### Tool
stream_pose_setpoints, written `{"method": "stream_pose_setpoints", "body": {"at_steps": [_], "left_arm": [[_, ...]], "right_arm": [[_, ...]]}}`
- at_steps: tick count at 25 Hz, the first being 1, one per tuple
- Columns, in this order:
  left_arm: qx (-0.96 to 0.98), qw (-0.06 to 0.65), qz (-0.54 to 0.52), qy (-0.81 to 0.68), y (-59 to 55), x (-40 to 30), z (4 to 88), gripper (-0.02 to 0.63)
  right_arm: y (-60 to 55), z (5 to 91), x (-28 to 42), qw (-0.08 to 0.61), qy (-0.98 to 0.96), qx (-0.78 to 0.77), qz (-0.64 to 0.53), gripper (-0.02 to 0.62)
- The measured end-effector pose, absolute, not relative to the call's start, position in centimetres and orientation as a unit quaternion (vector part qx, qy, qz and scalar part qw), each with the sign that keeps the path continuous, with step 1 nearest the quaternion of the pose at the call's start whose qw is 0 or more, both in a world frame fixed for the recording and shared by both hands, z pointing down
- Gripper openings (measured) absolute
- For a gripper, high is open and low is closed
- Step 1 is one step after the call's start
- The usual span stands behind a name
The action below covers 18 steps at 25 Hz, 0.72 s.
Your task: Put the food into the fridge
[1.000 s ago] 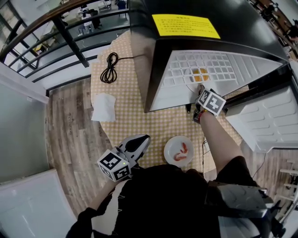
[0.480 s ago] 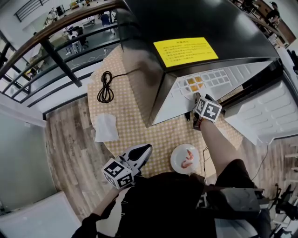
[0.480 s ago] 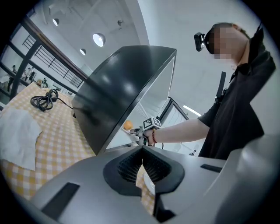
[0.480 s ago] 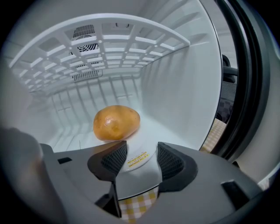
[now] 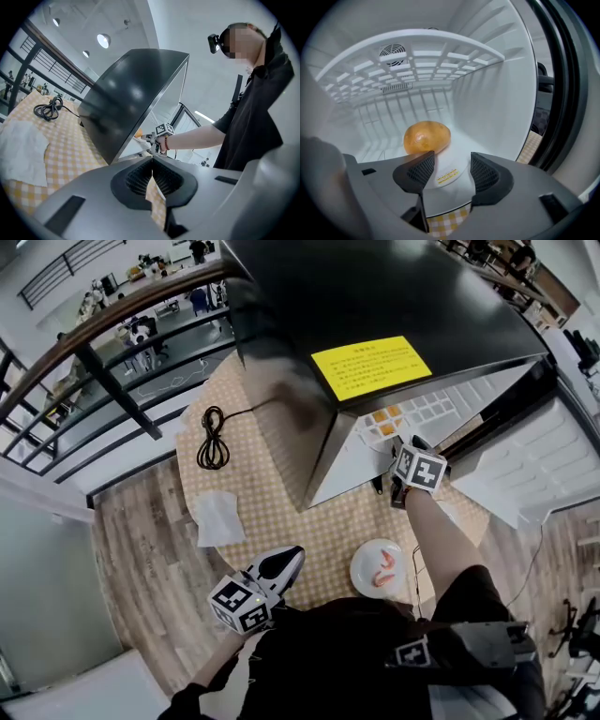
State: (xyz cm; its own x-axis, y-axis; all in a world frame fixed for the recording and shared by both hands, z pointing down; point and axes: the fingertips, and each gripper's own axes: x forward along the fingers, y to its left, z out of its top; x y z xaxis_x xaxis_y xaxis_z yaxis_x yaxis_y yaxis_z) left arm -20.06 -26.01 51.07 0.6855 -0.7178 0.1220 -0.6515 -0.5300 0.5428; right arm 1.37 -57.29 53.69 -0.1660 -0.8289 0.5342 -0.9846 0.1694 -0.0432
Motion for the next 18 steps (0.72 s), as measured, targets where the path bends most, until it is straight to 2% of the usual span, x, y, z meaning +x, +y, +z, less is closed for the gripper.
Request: {"method": "stream_pose_setpoints", "body": {"at_steps": [8,10,13,15,18], "left_arm": [[0.879,0.279,-0.055,-0.384,-25.3,-17.8,50.4,0.015],[0.882,0.276,-0.051,-0.379,-24.8,-16.6,50.2,0.015],[0.886,0.263,-0.05,-0.379,-24.0,-14.9,49.2,0.015],[0.888,0.252,-0.051,-0.381,-23.7,-13.8,48.4,0.015],[0.888,0.242,-0.053,-0.387,-22.7,-11.9,47.3,0.015]], "right_arm": [[-54.6,50.6,2.4,0.058,-0.753,0.593,0.28,0.241],[-52.7,49.7,2.8,0.053,-0.765,0.581,0.273,0.23],[-49.8,48.1,3.5,0.068,-0.787,0.564,0.242,0.153],[-48.4,46.7,3.9,0.061,-0.806,0.543,0.226,0.052],[-46.0,43.5,4.7,0.038,-0.834,0.513,0.199,0.04]]}}
